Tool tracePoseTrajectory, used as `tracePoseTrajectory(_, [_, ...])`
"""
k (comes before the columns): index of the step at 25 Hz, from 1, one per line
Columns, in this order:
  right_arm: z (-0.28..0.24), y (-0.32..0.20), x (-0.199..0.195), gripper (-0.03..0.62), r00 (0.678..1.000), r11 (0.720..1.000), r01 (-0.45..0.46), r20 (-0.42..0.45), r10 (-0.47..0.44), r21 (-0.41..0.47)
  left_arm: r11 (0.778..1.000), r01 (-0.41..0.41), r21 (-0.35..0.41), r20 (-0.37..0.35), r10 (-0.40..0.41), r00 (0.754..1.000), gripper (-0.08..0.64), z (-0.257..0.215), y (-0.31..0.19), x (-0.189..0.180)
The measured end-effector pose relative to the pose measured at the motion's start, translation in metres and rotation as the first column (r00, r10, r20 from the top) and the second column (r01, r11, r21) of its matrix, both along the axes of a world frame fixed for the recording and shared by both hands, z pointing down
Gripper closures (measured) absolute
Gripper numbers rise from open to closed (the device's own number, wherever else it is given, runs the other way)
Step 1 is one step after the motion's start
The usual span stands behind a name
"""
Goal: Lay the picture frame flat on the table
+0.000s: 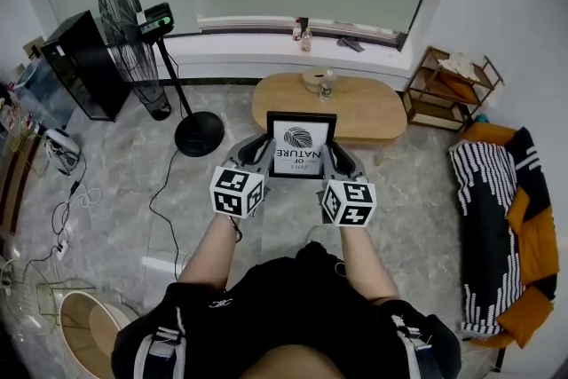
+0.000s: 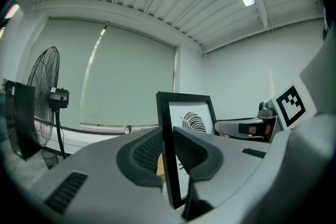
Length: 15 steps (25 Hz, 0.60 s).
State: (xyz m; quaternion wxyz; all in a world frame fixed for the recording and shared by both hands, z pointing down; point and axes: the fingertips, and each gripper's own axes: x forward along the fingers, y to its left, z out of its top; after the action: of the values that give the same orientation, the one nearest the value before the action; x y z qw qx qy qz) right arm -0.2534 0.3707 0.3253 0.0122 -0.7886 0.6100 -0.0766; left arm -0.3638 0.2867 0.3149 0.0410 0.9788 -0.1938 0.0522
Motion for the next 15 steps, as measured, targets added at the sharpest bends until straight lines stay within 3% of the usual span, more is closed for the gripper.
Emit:
tracePoseTrajectory(6, [0.015,-0.045,0.047,0.509,0.999,1.000,-0.001,0.048,0.001,-0.005,1.000,-0.002,0.003,0.021,0.002,1.000,0.483,0.010,-0.045,0.047])
tracePoseTrajectory(15, [0.012,-0.143,0.183,0.509,0.998,0.999,0.044,0.050,-0.043,-0.014,1.000,0.021,-0.011,0.037,-0.021,0.999,0.483,0.009,-0.139,0.181])
